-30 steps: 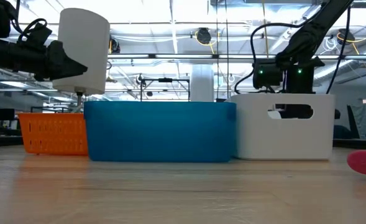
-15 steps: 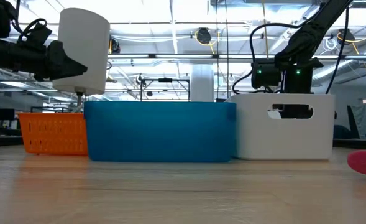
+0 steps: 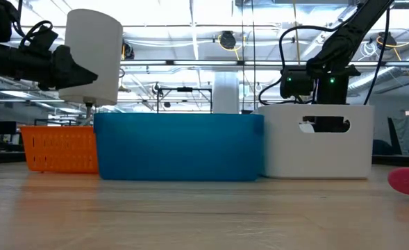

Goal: Pick & Place School Supplies
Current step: Put the yellow crayon box into the white bin

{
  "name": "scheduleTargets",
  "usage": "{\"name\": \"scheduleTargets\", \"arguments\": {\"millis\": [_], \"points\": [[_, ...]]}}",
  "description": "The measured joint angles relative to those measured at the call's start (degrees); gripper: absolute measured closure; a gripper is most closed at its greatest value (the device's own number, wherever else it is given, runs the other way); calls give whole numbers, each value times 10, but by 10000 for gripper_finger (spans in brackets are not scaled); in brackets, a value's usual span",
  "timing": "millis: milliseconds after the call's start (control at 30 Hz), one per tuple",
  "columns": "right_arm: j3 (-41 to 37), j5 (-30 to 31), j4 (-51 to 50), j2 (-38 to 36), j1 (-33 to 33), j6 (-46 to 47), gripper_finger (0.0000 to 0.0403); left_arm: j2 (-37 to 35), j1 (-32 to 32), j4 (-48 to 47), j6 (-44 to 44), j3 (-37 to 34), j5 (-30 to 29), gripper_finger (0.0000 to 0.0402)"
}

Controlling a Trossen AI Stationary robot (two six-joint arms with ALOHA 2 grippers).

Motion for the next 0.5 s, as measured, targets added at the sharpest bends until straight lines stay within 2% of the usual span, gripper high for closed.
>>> {"name": "scheduleTargets", "arguments": {"millis": [333,500], "points": [[-1,0,0,-5,0,-28,238,0,0,0,0,0,0,220],[-2,-1,-2,-38,0,-45,238,0,0,0,0,0,0,220]]}}
